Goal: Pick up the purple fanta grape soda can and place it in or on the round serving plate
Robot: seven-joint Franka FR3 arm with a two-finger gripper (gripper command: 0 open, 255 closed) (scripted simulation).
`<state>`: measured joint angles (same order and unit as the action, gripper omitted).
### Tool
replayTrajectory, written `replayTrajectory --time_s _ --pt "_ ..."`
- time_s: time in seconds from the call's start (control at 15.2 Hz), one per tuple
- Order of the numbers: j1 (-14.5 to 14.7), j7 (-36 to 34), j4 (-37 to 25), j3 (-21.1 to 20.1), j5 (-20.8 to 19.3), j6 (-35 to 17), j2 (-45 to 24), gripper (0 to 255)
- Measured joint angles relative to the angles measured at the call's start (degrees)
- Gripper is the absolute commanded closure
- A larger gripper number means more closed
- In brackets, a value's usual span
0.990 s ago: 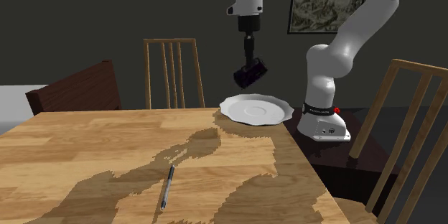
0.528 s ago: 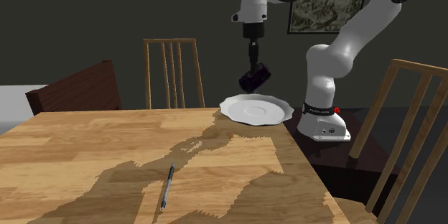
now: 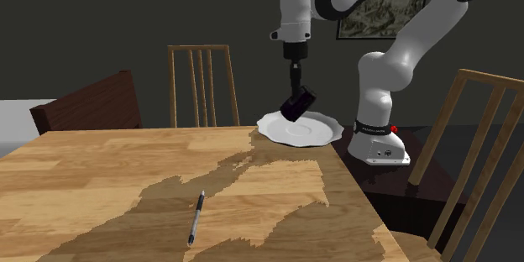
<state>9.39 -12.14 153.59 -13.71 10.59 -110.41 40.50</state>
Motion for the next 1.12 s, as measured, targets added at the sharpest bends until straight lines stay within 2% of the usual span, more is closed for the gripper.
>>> replayTrajectory --time_s 0.33,0.73,0.79,1.12 --pt "0.2 0.1 3.0 -0.7 0.6 -4.4 -1.4 255" --pt "0.3 0.0 3.3 -0.8 0.6 -5.2 -1.5 255" --pt "0.3 0.0 3.3 -0.7 0.6 -5.2 -1.4 0" --pt "0.3 0.1 3.6 -0.7 0.7 -5.1 -1.4 0"
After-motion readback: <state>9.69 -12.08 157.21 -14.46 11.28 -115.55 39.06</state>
